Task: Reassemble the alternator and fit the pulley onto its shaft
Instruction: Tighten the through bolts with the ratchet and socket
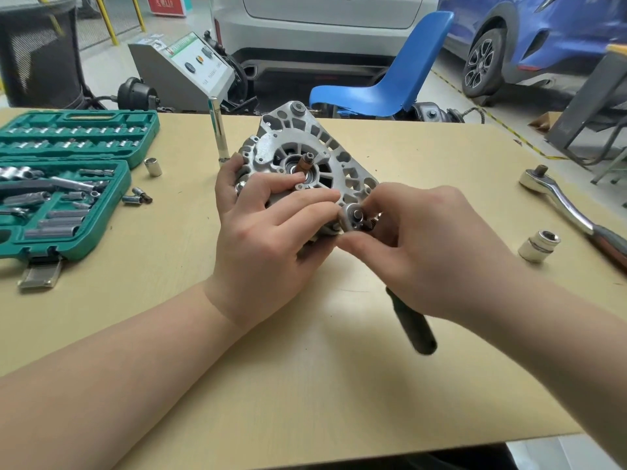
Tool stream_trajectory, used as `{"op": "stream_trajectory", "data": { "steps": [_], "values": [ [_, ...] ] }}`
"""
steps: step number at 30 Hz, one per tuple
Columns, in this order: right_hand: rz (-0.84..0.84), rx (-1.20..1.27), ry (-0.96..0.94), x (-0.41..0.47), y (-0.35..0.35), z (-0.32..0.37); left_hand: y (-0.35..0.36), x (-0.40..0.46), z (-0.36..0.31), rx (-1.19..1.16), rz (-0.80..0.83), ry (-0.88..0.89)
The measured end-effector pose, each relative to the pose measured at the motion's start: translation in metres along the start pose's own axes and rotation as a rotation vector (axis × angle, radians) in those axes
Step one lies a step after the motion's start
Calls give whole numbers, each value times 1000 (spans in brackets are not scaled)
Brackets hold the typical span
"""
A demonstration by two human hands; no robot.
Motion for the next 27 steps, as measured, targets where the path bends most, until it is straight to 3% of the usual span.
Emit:
{"op": "stream_trajectory", "data": {
  "steps": [3,5,7,11,14,18,24,27],
  "values": [
    [-15,167,260,-8,9,1,-1,-1,1,-17,18,-4],
    [-20,181,272,-8,8,4,-2,-1,0,-13,35,2],
    [14,33,130,-3,-1,5,-2,0,-1,-3,37,13],
    [121,-362,-339,15,-14,4,0,0,0,12,39,32],
    [164,-357,-416,21,-15,3,1,-1,2,18,28,33],
    [55,-282,-328,10,-9,0,1,-1,0,16,1,19],
    [30,166,253,-13,9,-1,0,-2,0,-11,12,6],
    [48,147,245,-8,3,0,-1,-1,0,-9,22,5]
  ]
}}
Point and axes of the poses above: each hand's wrist, its own x-axis towards the middle knuckle, its own y-axis out of the palm, z = x × y, the point moved 3 cm from there along x, towards the middle knuckle, and after that the axes turned 12 degrees about -z, right-handed, at the moved point
